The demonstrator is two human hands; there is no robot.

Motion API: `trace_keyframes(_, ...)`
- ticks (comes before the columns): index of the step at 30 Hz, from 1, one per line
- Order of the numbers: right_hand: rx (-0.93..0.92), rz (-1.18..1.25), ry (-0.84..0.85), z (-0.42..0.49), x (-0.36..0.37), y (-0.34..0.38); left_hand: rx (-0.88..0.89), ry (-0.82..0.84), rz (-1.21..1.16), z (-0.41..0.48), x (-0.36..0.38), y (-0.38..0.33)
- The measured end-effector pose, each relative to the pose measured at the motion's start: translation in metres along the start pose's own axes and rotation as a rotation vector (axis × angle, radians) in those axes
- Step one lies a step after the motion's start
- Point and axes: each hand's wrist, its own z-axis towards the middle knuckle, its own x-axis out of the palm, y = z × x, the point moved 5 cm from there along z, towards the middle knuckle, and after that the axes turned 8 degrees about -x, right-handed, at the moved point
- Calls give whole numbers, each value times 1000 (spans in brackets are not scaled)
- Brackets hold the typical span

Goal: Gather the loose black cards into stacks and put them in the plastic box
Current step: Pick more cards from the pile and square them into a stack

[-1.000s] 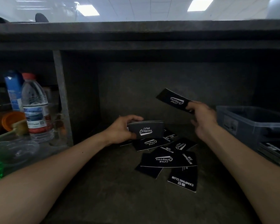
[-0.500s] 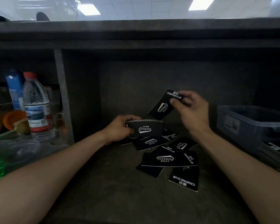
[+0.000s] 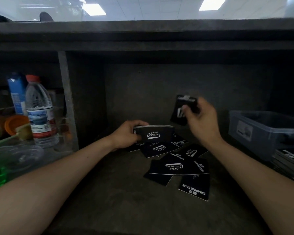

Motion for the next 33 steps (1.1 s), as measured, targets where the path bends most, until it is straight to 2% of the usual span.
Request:
trace_keyframes(2, -36, 62, -102, 5, -11, 7, -4, 2, 0, -1, 0, -1)
trace_keyframes(3, -35, 69, -66, 6, -9, 8, -6, 4, 1, -1, 0, -1)
trace_keyframes(5, 37, 0, 193, -1, 8, 2, -12, 12, 4, -1, 0, -2)
trace_keyframes(7, 113, -140, 585, -21, 32, -11, -16, 11, 7, -1, 0, -2)
trace_keyframes(8, 118, -195, 726, -30, 39, -18, -19, 11, 8, -1, 0, -2)
trace_keyframes(9, 127, -217, 795, -34, 42, -24, -20, 15, 3, -2, 0, -3)
trace_keyframes(11, 165, -221, 747, -30, 39, -30, -17, 25, -20, -3, 0, -3)
trace_keyframes(14, 215, -249, 544, -17, 28, -41, -29, 22, -25, -2, 0, -4)
trace_keyframes(17, 288, -245, 482, -18, 25, -52, -24, 12, -16, -1, 0, -3)
trace_keyframes(19, 379, -148, 455, -23, 27, -58, -15, 0, -2, -1, 0, -3)
trace_keyframes(22, 558, 120, 392, -29, 27, -61, -9, -4, -1, 0, 0, -2)
trace_keyframes(24, 532, 87, 467, -30, 27, -58, -20, -17, -32, 1, -1, -1)
trace_keyframes(27, 368, -19, 760, -37, 38, -43, -49, -147, -112, 4, -13, -1)
trace_keyframes(29, 321, -51, 916, -45, 50, -33, -64, -226, -174, 7, -22, 1)
trace_keyframes(33, 300, -79, 954, -42, 56, -30, -115, -140, -77, 9, -15, 10)
